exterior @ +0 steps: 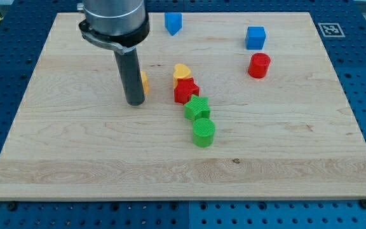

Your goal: Push the yellow hexagon left to the yellow heart

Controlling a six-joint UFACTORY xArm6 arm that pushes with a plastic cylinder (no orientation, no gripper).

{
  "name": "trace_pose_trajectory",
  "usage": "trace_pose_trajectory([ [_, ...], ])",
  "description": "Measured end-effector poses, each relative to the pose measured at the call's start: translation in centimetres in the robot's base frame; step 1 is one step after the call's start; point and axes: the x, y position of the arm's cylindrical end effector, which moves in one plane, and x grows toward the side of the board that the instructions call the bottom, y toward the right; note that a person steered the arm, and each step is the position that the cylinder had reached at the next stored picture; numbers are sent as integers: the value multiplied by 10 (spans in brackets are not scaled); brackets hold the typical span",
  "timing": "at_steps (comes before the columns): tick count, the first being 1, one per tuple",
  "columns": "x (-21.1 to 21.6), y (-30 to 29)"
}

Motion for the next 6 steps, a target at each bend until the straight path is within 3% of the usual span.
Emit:
trace_pose_trajectory([
  [6, -38, -26],
])
